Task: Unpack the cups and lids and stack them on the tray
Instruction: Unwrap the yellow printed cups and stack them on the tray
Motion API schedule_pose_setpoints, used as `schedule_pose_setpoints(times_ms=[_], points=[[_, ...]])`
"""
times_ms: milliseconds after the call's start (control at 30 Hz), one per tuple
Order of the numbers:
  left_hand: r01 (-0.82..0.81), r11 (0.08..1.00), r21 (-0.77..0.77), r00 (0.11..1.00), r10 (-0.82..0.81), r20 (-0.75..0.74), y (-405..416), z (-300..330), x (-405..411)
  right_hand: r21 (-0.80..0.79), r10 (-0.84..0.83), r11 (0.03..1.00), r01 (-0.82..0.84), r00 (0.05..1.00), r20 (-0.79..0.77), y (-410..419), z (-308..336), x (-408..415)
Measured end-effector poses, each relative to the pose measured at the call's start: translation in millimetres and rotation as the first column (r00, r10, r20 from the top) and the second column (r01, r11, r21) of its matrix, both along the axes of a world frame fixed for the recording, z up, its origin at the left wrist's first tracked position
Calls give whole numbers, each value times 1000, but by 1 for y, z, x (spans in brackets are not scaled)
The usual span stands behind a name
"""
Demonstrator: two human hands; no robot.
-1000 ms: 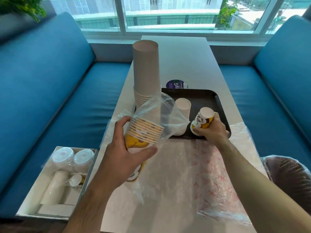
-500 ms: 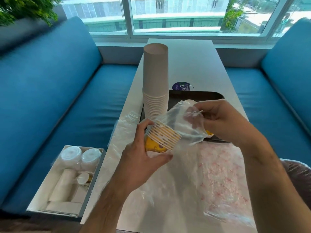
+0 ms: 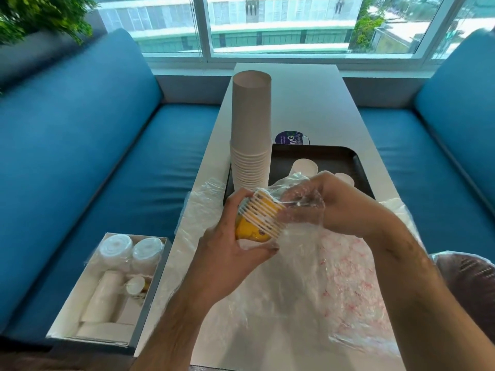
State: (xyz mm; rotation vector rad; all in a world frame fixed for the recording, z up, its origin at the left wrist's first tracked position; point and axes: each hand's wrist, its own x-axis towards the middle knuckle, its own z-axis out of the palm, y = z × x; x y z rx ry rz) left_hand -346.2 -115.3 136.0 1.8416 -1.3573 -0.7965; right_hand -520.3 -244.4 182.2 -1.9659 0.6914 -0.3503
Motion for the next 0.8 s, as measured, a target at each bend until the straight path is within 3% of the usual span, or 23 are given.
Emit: schedule_pose_setpoints(times_ms=[133, 333, 533, 800], points=[[10, 1000, 4, 1000, -10, -8, 2, -2, 4, 39, -47, 998, 44, 996, 81, -5, -3, -4], [23, 999, 24, 999, -22, -30, 1, -2, 2, 99, -2, 995, -4, 998, 58, 1, -8, 5], [-22, 1000, 5, 994, 22, -102, 3, 0, 11, 156, -291, 954, 256, 915, 279, -3, -15, -3], [-33, 999, -4, 989, 32, -142, 2, 3, 10, 244, -277, 949, 200, 897, 343, 2, -30, 1]])
